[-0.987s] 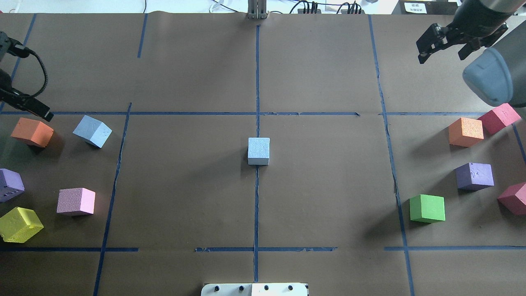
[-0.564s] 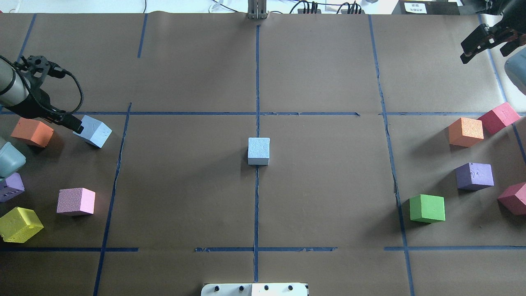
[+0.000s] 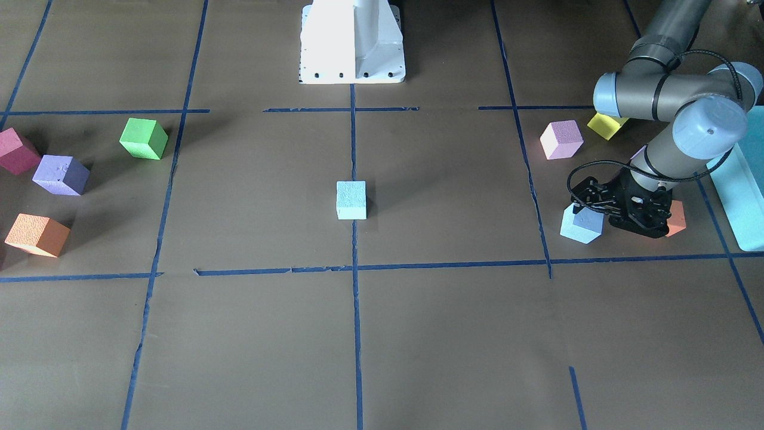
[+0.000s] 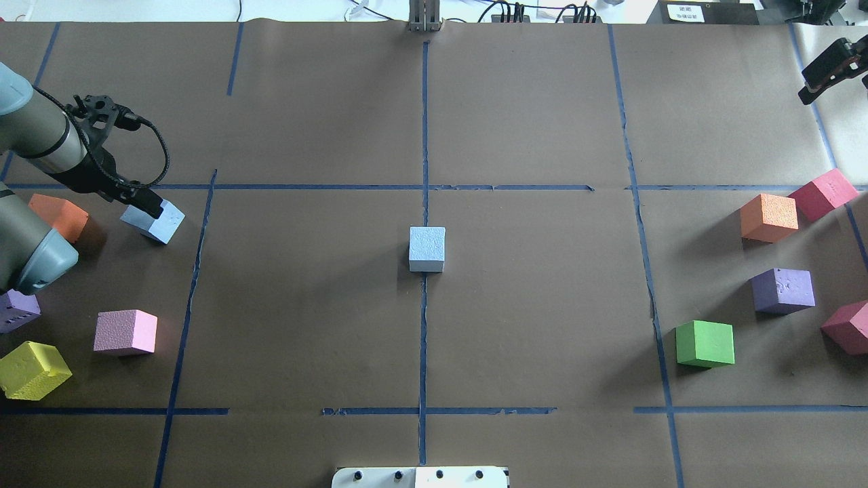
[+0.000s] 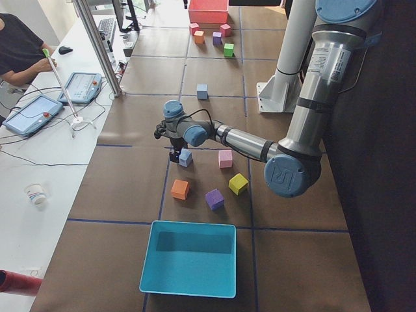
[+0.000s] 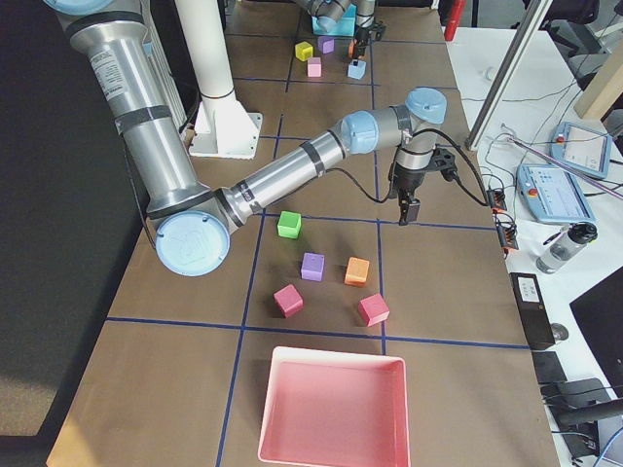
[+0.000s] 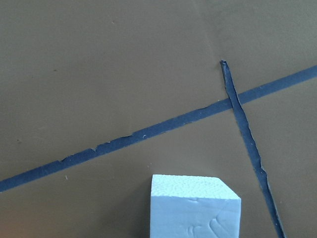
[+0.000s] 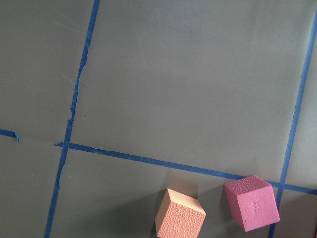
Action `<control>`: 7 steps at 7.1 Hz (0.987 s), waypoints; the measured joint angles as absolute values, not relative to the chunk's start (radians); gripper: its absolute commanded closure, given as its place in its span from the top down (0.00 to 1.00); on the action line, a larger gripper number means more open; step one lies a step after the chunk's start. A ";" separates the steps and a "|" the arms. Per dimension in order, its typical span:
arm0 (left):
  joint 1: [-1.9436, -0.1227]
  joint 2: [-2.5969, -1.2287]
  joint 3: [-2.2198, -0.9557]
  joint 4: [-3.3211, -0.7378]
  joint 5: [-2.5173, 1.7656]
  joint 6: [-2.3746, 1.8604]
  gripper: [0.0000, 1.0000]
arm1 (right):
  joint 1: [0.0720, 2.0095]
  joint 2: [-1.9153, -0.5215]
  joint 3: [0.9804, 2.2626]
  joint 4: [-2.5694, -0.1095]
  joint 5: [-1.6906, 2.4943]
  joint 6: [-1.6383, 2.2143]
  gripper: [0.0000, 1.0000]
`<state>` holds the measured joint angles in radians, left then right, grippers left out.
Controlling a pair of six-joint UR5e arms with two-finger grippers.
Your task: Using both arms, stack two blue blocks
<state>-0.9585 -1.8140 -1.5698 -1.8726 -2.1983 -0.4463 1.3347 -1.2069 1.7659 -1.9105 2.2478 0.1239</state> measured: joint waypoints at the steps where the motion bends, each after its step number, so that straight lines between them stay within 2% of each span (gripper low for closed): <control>1: -0.945 -1.817 -1.560 -1.874 -2.198 -0.449 1.00 | 1.337 -1.208 1.763 -1.910 2.248 0.120 1.00; 2: -0.933 -1.819 -1.550 -1.875 -2.198 -0.453 0.86 | 1.337 -1.209 1.762 -1.910 2.249 0.119 1.00; 4: -0.921 -1.827 -1.536 -1.876 -2.198 -0.463 0.25 | 1.339 -1.210 1.761 -1.910 2.249 0.118 1.00; 5: -0.920 -1.827 -1.536 -1.874 -2.198 -0.467 0.07 | 1.341 -1.209 1.761 -1.910 2.252 0.118 1.00; 7: -0.927 -1.827 -1.571 -1.852 -2.201 -0.473 0.02 | 1.356 -1.211 1.761 -1.910 2.265 0.118 1.00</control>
